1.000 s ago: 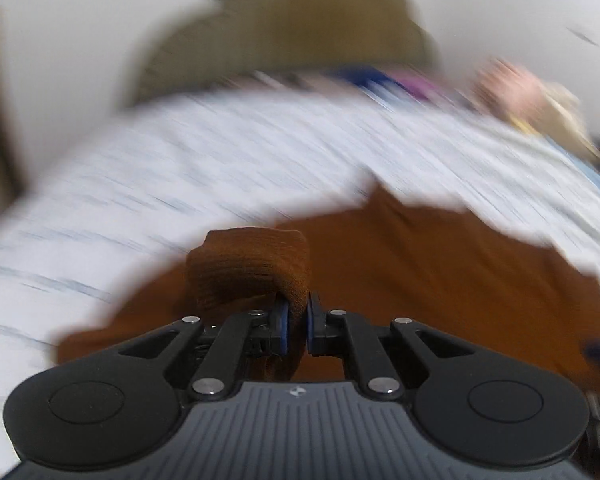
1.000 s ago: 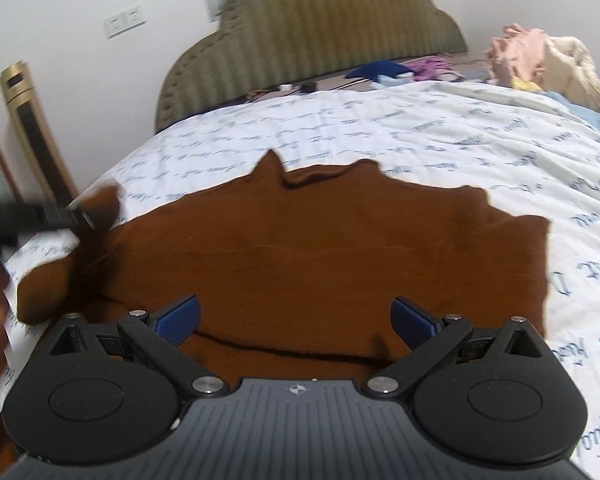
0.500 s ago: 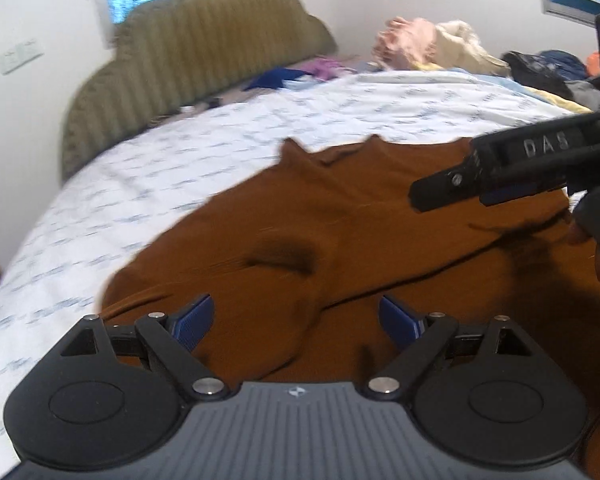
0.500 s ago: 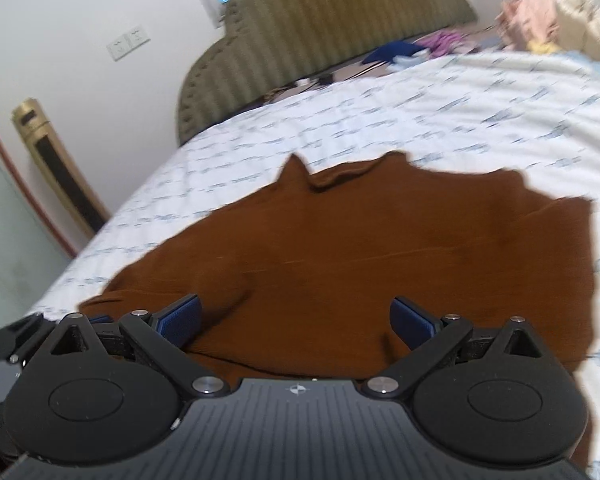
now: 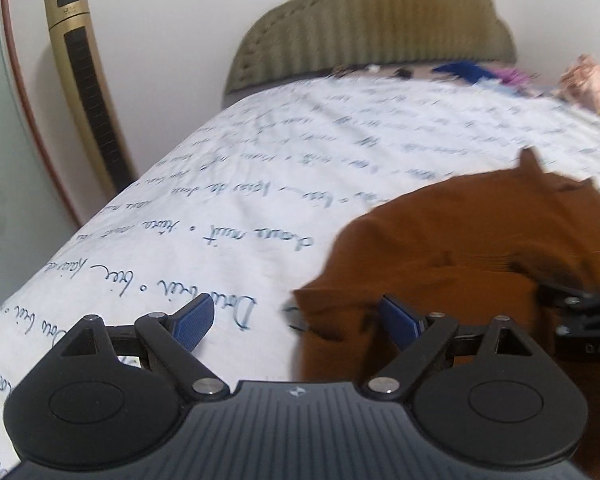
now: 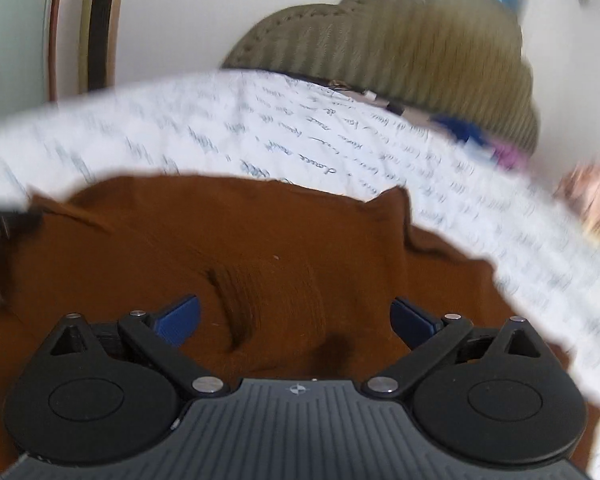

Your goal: Fold small clothes

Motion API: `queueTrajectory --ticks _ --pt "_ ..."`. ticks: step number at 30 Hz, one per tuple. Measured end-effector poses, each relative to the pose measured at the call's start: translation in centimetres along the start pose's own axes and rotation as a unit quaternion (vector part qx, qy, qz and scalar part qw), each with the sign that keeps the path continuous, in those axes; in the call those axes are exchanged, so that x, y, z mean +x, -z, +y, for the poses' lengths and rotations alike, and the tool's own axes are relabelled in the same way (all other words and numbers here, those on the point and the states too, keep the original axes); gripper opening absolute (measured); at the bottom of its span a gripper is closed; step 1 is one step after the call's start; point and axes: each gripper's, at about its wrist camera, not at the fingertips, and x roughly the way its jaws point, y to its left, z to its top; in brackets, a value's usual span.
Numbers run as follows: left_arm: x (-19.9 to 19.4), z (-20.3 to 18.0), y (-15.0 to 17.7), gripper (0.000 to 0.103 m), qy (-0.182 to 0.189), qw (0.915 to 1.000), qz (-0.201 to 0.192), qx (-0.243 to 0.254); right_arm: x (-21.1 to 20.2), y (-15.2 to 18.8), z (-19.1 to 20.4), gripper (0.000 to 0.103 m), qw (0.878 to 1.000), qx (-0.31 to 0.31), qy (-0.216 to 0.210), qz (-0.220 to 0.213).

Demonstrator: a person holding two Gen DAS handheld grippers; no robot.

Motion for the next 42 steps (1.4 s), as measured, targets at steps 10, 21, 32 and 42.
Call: queueTrajectory --ticks 10,21,32,42 --pt "4.2 0.7 -2.5 0.090 -0.064 0.9977 0.024 -0.004 -2.6 4.8 -11.6 0.100 0.956 0.247 0.155 -0.016" --pt "4.7 3.3 -2.2 0.090 0.085 0.9887 0.078 -0.095 -0.4 7.6 -14.9 0.082 0.892 0.416 -0.173 0.034" --pt "7.3 3.6 -3.6 0.010 0.127 0.9737 0.117 -0.149 0.4 5.2 -12.7 0.018 0.917 0.348 -0.189 0.039" --pt "2.8 0.0 -7.1 0.005 0.077 0.9940 0.022 -0.075 -3.8 4.6 -15.0 0.015 0.937 0.327 -0.111 -0.053"
